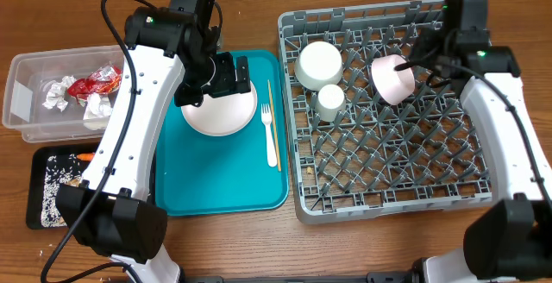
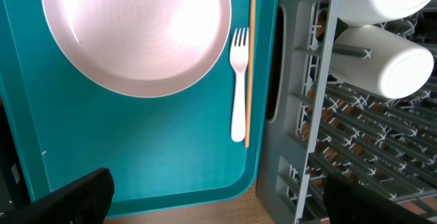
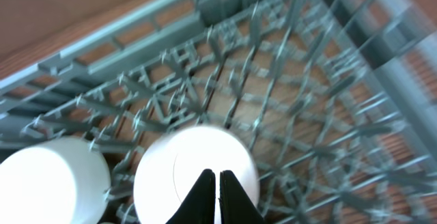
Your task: Sort waste into correct bins and load items into the dishwasher
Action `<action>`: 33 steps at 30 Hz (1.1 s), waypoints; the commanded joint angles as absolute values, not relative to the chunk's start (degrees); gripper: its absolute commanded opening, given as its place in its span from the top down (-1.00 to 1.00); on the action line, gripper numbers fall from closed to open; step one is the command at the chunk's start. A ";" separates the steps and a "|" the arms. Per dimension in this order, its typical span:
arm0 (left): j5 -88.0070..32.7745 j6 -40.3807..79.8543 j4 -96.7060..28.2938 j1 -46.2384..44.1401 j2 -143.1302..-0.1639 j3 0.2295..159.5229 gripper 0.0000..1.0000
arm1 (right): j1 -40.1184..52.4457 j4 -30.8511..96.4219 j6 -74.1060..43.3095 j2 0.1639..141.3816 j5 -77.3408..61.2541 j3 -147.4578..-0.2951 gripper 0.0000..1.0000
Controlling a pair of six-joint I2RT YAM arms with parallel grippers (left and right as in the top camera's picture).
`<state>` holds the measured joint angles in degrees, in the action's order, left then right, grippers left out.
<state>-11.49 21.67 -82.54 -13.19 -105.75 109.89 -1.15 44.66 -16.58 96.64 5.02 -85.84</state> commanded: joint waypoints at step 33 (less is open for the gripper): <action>-10.98 20.75 -82.48 -13.50 -105.10 111.11 -1.00 | 11.92 68.27 -16.58 99.07 -16.95 -98.56 0.26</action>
<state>-11.33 21.67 -82.52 -13.19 -105.75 109.89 9.85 67.57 -16.82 99.48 -15.55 -98.21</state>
